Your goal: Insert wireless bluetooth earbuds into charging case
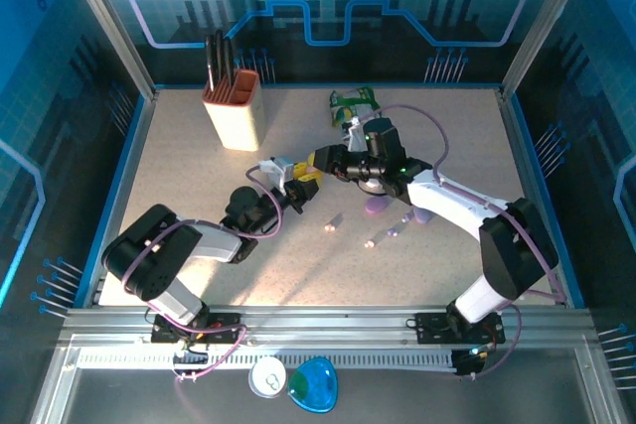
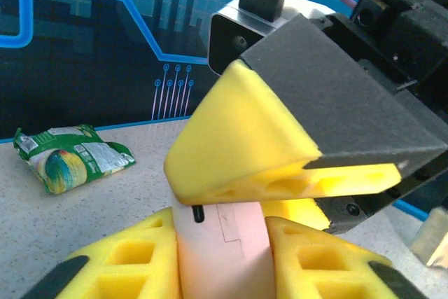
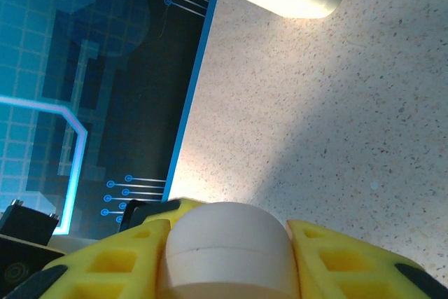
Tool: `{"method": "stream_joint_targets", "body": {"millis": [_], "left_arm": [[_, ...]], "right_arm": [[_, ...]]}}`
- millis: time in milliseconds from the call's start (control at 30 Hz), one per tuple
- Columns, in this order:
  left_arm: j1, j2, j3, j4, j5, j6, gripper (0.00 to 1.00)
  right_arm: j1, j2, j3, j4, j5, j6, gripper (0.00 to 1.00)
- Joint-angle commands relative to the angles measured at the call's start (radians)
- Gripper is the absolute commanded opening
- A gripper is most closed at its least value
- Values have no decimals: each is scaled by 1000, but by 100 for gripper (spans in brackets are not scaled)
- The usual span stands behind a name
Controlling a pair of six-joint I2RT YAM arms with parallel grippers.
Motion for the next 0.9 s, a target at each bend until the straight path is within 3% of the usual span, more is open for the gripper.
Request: {"method": "stream_joint_targets", "body": {"millis": [0, 167, 333, 467, 633, 867], "left_arm": [[-7, -2, 27, 28, 14, -1, 18], [6, -62, 3, 10, 109, -66, 14], [62, -157, 23, -87, 408, -285, 9], [98, -223, 46, -126, 528, -455, 3], [113, -259, 56, -94, 603, -580, 0], [113, -229, 107, -51, 701, -694, 0]], "right_arm": [[17, -47, -1, 4, -55, -20, 43], [-12, -101, -27, 14, -60, -178, 67], [-60, -173, -64, 43, -256, -419, 78], [-81, -216, -77, 30, -415, -487, 77], [-90, -250, -112, 70, -495, -476, 70], [-89, -253, -139, 146, -531, -414, 48]]}}
